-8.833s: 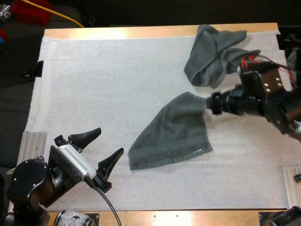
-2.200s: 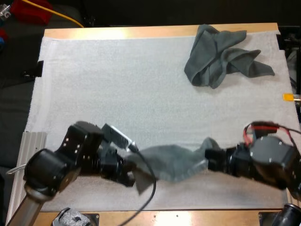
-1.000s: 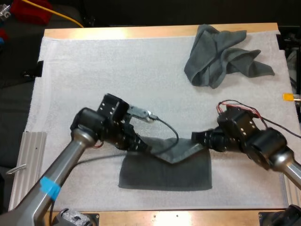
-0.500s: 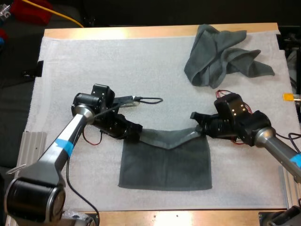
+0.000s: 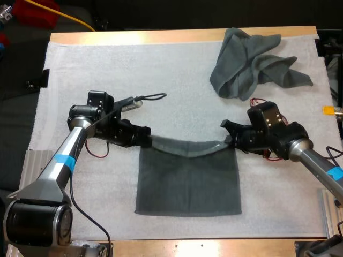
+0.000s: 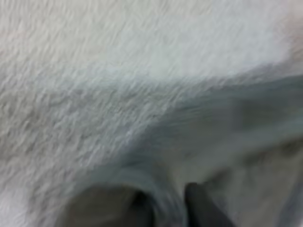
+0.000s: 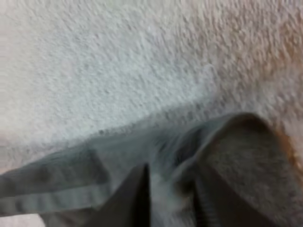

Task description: Pick towel from pile, fold and stack

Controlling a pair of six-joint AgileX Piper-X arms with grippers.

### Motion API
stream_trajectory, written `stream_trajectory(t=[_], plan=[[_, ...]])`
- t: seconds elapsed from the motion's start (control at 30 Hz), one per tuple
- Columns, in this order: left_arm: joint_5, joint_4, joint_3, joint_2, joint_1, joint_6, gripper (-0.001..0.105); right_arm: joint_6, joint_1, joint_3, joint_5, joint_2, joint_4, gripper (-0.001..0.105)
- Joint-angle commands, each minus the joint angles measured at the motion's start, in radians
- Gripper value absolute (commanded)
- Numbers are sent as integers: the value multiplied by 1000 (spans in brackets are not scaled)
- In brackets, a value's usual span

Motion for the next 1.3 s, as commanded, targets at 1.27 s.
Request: stream_trajectory(t=[1.27], plan=[[31,177,-161,-218,0,111,61,-381,-4,-3,46,-389,71,58]])
